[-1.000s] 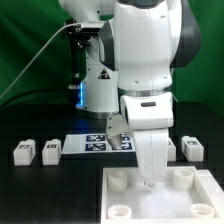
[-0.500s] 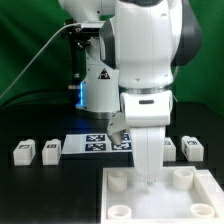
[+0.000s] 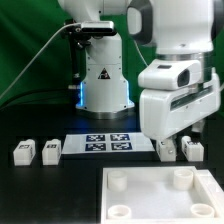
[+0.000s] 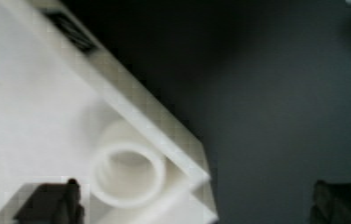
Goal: Assemble one leg
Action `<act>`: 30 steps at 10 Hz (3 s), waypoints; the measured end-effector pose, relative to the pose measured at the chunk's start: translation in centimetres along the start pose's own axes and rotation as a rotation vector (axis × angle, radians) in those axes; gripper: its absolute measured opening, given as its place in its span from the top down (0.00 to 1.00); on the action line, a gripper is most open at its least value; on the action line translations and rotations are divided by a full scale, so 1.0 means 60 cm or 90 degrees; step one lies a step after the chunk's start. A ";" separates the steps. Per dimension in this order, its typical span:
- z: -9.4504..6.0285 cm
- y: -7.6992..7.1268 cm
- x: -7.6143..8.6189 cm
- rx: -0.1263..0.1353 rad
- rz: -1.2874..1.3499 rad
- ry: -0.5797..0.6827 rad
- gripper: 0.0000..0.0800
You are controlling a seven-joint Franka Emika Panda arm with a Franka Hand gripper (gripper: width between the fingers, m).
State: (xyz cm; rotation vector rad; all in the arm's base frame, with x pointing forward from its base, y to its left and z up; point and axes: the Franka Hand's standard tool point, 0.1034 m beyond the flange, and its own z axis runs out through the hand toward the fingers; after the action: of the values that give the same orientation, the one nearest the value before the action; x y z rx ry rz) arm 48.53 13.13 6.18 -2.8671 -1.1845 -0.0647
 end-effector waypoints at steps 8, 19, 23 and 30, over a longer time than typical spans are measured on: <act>0.014 -0.088 0.006 0.026 0.458 -0.014 0.19; 0.036 -0.140 -0.034 0.141 0.455 -0.460 0.19; 0.053 -0.147 -0.039 0.151 0.459 -0.511 0.19; 0.087 -0.177 -0.055 0.145 0.461 -0.538 0.19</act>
Offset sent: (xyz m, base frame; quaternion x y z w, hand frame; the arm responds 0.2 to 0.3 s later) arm 0.0000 0.0000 0.0000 0.0000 0.0000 0.2667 0.9638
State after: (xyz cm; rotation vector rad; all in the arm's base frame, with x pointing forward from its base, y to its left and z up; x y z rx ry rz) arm 38.83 18.59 0.99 -2.9331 -0.0473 1.2808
